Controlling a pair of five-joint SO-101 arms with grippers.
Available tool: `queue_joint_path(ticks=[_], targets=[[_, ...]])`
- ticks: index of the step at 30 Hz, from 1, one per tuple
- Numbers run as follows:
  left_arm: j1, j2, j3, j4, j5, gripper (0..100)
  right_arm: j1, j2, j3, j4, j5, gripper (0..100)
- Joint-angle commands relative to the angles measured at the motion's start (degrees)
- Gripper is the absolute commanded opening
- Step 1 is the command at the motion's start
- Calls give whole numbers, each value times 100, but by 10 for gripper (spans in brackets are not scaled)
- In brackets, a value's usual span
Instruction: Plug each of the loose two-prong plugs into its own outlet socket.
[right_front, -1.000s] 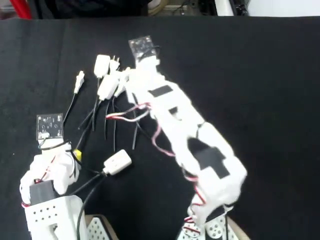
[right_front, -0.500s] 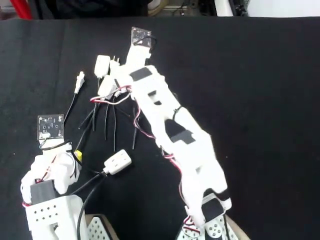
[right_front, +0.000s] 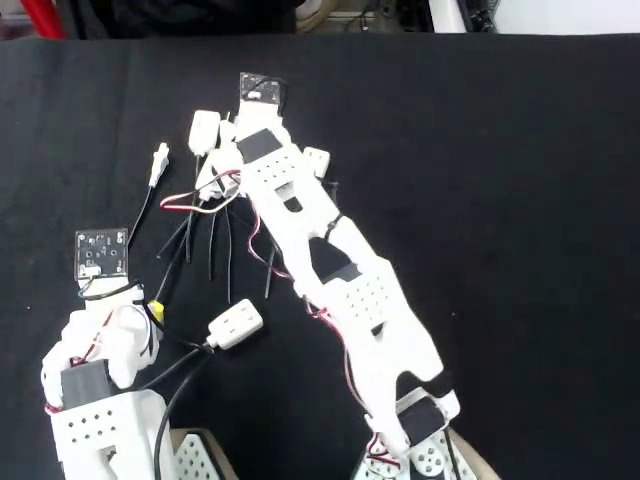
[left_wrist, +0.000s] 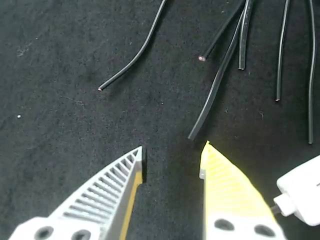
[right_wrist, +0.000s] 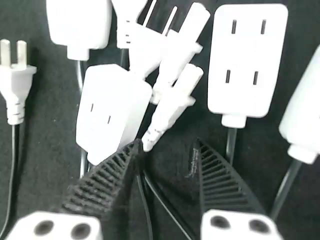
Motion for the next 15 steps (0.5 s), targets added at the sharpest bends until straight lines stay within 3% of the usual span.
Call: queue_joint_path(ticks=[1,15], targets=[[-22,-53,-40,-62,18,195,-53,-22,-259,-26,-35,160],[-22,-53,-31,-62,18,195,26,585,-1235,-88,-35,159]])
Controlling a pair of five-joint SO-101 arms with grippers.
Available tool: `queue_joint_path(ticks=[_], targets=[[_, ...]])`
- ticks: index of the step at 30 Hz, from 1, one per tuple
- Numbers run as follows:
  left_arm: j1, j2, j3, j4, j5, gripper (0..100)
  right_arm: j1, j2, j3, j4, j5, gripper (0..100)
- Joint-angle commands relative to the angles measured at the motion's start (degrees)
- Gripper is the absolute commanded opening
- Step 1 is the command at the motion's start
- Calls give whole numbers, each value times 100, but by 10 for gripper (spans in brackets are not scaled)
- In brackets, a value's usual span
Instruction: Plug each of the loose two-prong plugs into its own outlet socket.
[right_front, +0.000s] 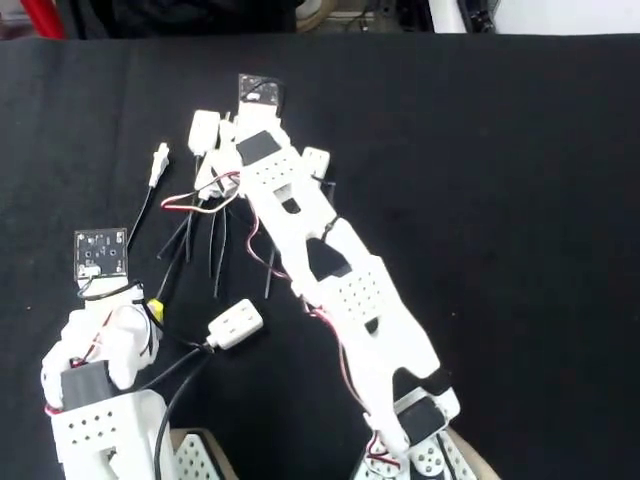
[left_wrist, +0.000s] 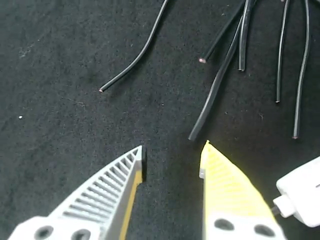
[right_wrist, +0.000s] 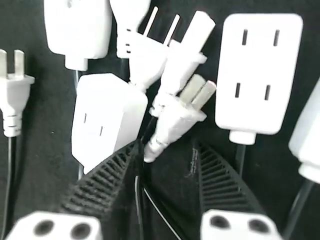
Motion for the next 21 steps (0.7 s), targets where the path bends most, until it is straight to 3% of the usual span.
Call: queue_joint_path(ticks=[1,13,18,21], targets=[[-22,-44,-31,-62,18,195,44,-40,-479,-53,-35,159],[-22,-44,31,-97,18,195,193,400,-1059,211,-44,158],[-22,-44,40,-97,18,195,264,409,-1121,475,-9,25],[-22,-44,40,-97,18,195,352,409,-1112,589,-9,17]])
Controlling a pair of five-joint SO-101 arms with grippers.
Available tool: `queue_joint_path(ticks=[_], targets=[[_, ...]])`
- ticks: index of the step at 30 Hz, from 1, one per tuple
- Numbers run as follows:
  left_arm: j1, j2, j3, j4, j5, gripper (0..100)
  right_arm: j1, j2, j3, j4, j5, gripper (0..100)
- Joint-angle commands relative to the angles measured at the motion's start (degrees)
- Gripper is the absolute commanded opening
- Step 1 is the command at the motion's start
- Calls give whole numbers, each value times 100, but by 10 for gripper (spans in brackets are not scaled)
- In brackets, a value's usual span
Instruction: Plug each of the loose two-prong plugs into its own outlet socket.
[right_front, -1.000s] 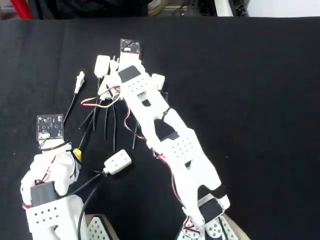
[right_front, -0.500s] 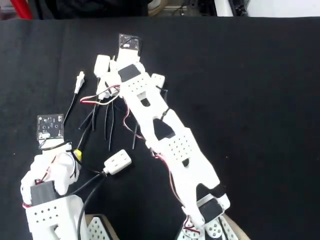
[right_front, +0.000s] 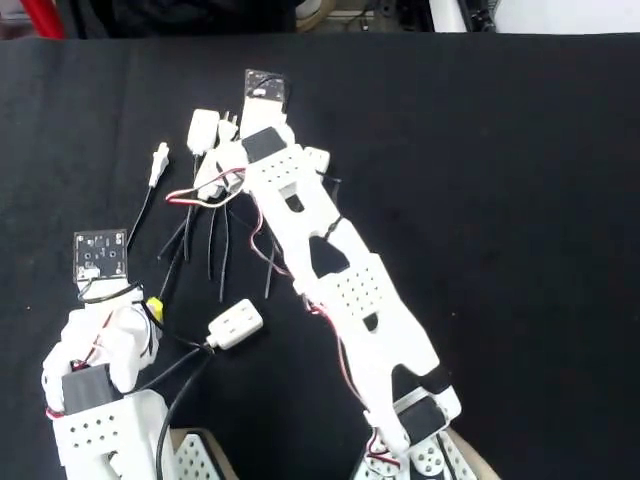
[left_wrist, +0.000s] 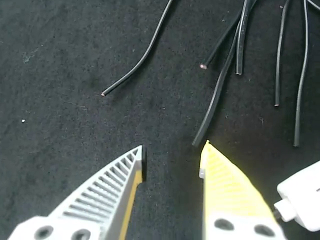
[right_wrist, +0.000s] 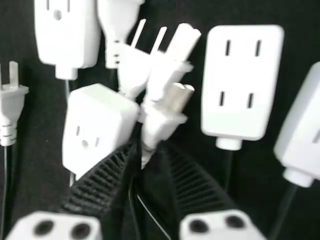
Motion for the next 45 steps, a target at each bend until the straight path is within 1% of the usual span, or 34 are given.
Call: queue_joint_path(ticks=[1,8,10,12,17,22,24,28,35,45], targets=[[-13,-9,-48,-97,18,195,229,-48,-268,176,-9,17],[-13,-9,-40,-62,18,195,396,-66,-303,404,0,12],[-13,-9,-40,-62,9,195,396,-84,-303,510,132,12],[-13,-9,-40,-62,9,195,387,-57,-303,519,255,12],[-13,-9,-40,-62,9,195,185,-92,-312,589,281,13],[-13,-9,-40,-62,9,195,26,-75,-699,800,246,89],[-13,-9,-40,-62,9,195,0,-57,-936,862,273,96],[-13,-9,-40,-62,9,195,9,-40,-1042,791,281,98],[-13,-9,-40,-62,9,195,-18,418,-1103,352,281,100],[-13,-9,-40,-70,9,195,-18,426,-1305,360,273,101]])
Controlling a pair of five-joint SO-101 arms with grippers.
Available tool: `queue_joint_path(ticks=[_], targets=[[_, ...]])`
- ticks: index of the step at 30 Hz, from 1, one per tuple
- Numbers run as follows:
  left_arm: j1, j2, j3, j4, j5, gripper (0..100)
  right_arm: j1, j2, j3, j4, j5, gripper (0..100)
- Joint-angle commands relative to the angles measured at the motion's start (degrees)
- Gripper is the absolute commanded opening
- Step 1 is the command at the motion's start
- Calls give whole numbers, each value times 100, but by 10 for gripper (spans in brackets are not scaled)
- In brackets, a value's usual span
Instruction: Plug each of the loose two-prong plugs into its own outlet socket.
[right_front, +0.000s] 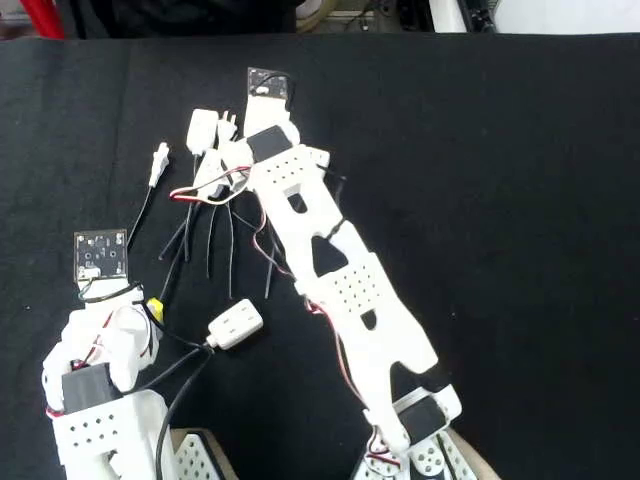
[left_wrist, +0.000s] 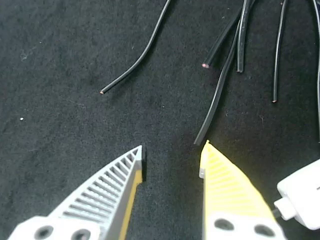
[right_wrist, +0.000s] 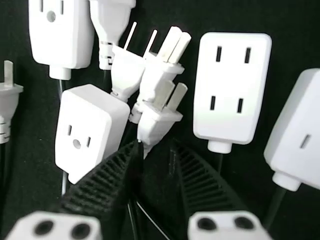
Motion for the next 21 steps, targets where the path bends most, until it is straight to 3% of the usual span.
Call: queue_joint_path(ticks=[1,8,21], targets=[[-13,-9,-40,-70,9,195,-70,-75,-303,-105,53,111],[-13,-9,-40,-70,9,195,-176,-84,-303,-114,62,303],[-13,-9,-40,-79,9,195,-202,198,-541,-396,26,289]])
